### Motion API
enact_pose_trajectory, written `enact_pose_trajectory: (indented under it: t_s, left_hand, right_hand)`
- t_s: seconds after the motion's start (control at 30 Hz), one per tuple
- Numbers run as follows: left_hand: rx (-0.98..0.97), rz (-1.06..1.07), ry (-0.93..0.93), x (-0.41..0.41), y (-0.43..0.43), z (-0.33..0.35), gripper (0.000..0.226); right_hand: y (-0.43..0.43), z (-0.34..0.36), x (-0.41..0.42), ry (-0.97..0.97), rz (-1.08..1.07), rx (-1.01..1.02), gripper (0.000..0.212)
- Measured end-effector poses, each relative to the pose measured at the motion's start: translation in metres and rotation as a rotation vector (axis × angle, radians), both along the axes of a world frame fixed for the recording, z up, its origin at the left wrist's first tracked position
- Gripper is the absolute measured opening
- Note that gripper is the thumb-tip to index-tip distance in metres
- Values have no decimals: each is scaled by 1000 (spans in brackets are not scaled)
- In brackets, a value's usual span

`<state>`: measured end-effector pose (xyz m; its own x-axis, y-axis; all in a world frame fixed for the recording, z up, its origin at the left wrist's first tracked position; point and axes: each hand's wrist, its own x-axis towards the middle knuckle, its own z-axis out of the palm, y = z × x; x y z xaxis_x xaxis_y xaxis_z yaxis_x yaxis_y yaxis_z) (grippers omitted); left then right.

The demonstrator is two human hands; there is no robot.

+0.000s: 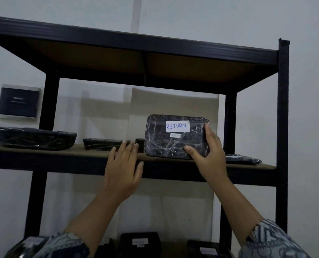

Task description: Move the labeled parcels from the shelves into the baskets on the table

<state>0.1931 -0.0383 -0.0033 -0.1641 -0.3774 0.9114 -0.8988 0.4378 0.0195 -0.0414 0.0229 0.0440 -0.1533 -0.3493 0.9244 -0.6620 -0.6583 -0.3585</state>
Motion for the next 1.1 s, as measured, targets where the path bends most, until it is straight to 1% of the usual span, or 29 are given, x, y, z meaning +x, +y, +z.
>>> enact_pose_trajectory:
  t_s: [0.17,0.3,0.43,0.6,0.7,1.0,1.1]
  left_hand:
    - [-39,-35,-17,-8,16,-41,64]
    - [-7,-51,-45,-18,31,-77,68]
    - [37,-90,-76,-28,45,-115,67]
    - [152,-149,-100,-52,64,-162,64]
    - [228,-220,-130,-75,71,-188,64]
    - [354,-371,-195,-185,101,-267,62]
    - [425,-412,-212,-231,114,-297,62]
  right_hand:
    - [28,-38,-5,-14,-9,-107,86]
    - [52,-77,-8,-62,-19,-123,86]
    - [72,-120,-19,-79,-50,-46,88]
    - [100,-175,-42,-113,-122,88,86]
    - [114,-206,-65,-138,-187,170,86]
    - [154,-297,-164,-268,-317,368,86]
    - [168,-321,-208,-276,-354,420,86]
